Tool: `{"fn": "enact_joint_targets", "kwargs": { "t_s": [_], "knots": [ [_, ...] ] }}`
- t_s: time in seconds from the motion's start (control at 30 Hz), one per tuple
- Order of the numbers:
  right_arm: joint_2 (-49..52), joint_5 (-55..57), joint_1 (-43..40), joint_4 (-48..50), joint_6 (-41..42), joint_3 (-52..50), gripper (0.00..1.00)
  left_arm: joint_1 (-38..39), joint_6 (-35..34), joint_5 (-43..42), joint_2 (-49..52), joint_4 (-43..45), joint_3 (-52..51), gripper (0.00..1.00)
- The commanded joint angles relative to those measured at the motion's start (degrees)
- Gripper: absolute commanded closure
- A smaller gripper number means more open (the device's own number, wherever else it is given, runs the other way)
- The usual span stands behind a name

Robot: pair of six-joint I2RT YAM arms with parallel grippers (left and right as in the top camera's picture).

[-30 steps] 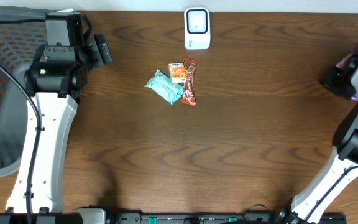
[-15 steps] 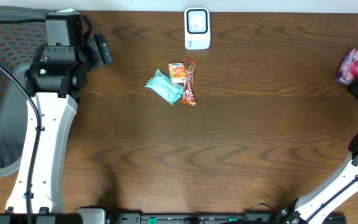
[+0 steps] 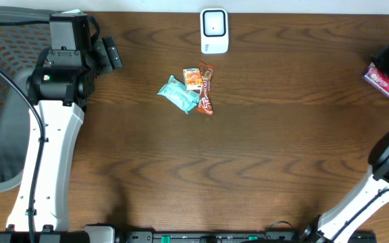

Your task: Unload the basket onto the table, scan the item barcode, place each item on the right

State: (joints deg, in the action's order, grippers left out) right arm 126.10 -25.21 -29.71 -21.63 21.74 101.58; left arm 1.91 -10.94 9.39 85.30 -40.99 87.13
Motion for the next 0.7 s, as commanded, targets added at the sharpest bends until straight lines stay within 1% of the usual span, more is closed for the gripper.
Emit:
{"fn": "enact_joint_targets", "kwargs": {
  "t_s": [0.0,0.13,0.2,0.3,0.43,0.67],
  "knots": [
    [0.6,10.1,4.4,1.4,1.0,0.7,0.99,-0.3,-0.7,0.7,0.4,-0.2,0.1,0.02],
    [3.3,23.5,8.0,4.2,0.9,0.7,0.98,-0.3,-0.7,0.7,0.4,-0.2,0.1,0.02],
    [4.1,31.5,9.2,3.8,0.9,0.7,0.99,-0.3,-0.7,0.7,0.4,-0.2,0.1,0.02],
    [4.4,39.3,9.8,2.2,0.3,0.7,0.99,-0.3,-0.7,0.7,0.4,-0.2,0.1,0.02],
    [4.4,41.7,8.9,-0.5,-4.3,0.7,0.99,-0.3,-0.7,0.7,0.4,-0.2,0.1,0.02],
    [4.4,41.6,3.5,-7.4,-4.7,0.7,0.99,-0.3,-0.7,0.7,0.4,-0.2,0.1,0.02]
  ]
}}
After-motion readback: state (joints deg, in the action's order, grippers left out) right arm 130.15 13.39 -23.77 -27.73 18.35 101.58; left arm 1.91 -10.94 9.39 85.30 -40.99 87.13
